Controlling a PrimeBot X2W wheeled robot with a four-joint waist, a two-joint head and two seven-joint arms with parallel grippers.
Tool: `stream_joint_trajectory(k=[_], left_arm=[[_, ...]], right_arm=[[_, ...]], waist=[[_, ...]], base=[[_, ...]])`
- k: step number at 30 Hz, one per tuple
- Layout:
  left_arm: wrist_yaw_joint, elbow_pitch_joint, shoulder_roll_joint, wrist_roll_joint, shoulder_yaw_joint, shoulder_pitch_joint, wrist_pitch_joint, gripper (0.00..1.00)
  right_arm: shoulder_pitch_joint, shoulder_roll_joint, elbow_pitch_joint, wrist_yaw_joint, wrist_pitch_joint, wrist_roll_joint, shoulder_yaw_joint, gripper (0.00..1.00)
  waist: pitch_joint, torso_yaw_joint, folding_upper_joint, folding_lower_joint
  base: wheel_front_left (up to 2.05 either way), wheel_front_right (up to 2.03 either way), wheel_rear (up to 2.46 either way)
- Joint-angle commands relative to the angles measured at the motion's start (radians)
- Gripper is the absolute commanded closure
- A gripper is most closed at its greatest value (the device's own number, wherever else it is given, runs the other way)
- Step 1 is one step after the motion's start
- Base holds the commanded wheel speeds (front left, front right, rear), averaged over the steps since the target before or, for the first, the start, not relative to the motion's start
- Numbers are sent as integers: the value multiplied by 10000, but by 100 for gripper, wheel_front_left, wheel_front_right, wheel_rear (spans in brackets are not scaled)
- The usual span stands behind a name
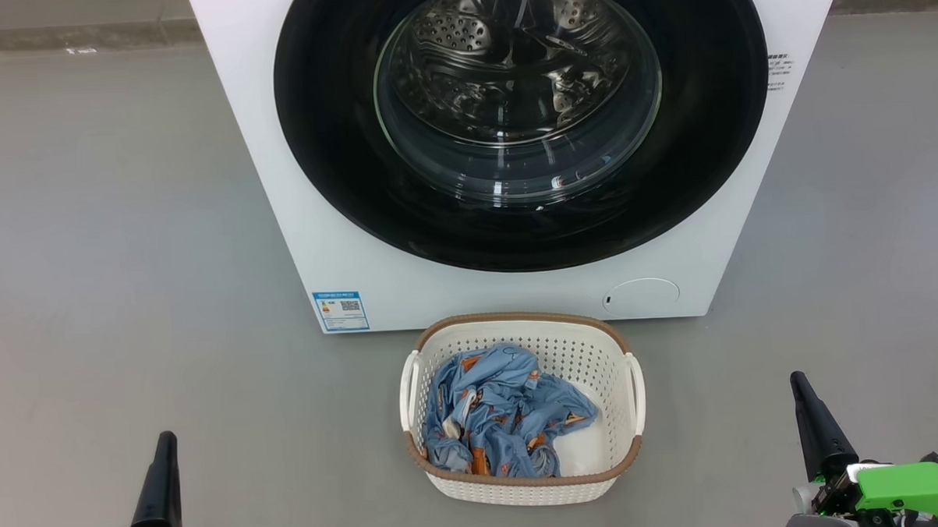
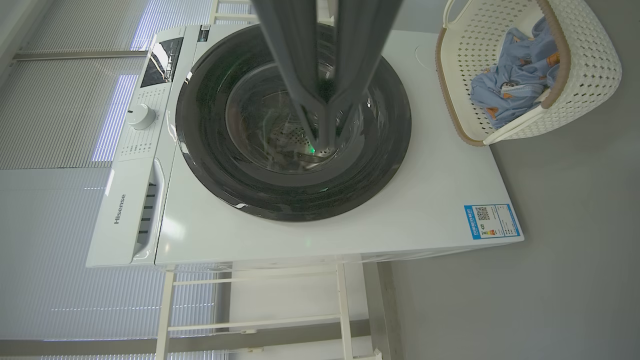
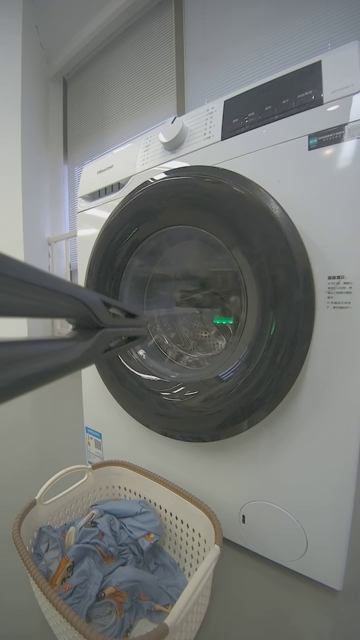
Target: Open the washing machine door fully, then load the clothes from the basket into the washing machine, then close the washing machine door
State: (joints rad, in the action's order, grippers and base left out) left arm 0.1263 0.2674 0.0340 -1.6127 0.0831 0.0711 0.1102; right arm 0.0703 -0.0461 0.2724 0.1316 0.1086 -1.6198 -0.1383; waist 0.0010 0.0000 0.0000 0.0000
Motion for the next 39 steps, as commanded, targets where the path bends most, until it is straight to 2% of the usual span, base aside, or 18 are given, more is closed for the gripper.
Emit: stream_joint_trajectory(k=[1,16,17,23,27,32,39], left_arm=[[44,-180,162,47,314,424,34,100],[44,-180,162,47,314,424,34,100],[0,-1,0,0,1,2,-1,0],[1,270,-124,-10,-48,-191,-51,0],[2,199,-115,-19,-64,-155,-136,0],[4,119,-105,-22,-81,-132,-227,0],[6,-25,-89,3,-112,-69,-389,0]], right_arm=[[432,-41,-230,-9,49,118,238,100],[432,-41,-230,-9,49,118,238,100],[2,0,-2,0,0,-2,1,0],[-165,74,303,2,-50,-6,35,0],[-122,70,231,1,-167,3,103,0],[-89,67,140,1,-283,21,178,0],[-22,52,-78,0,-454,64,319,0]], waist=[[0,0,0,0],[0,0,0,0],[0,0,0,0],[11,3,0,2],[-8,13,0,17],[5,18,0,2],[20,25,0,0]], base=[[0,0,0],[0,0,0],[0,0,0],[0,0,0],[0,0,0],[0,0,0],[0,0,0]])
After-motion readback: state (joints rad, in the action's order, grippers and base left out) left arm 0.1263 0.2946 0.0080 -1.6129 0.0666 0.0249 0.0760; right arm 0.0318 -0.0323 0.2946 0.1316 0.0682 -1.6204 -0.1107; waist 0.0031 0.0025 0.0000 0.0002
